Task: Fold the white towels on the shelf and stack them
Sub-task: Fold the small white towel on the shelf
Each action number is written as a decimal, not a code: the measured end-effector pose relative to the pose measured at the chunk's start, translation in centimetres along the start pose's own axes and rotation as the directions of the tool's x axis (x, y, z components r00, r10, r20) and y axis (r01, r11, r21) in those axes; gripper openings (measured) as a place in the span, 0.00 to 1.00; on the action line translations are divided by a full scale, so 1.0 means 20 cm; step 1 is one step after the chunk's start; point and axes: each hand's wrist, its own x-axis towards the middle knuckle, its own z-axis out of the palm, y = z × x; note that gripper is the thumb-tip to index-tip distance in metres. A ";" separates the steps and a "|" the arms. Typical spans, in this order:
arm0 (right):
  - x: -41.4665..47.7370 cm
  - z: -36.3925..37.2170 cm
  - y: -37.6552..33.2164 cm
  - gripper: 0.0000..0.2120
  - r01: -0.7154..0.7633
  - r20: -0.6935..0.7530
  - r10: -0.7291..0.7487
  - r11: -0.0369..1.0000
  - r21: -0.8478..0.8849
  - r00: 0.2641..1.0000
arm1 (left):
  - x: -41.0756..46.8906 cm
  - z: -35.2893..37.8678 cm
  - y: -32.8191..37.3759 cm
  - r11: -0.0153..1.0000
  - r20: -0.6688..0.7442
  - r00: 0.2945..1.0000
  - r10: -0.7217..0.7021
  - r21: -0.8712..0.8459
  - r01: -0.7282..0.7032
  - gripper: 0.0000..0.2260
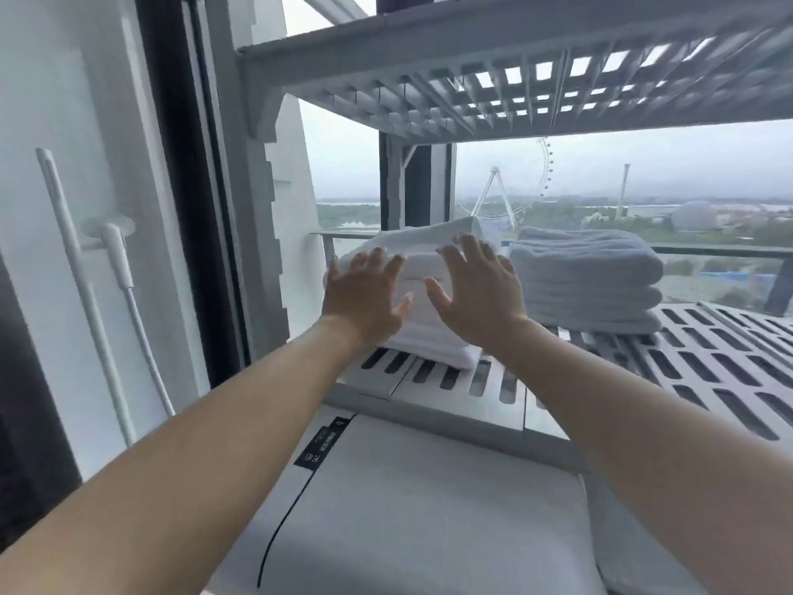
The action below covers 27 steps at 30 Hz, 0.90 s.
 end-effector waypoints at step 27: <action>0.25 0.20 0.07 0.23 -0.075 0.109 0.088 0.991 -0.114 0.990 | 0.37 0.25 -0.31 0.920 -0.029 0.919 0.392 0.002 -0.392 0.26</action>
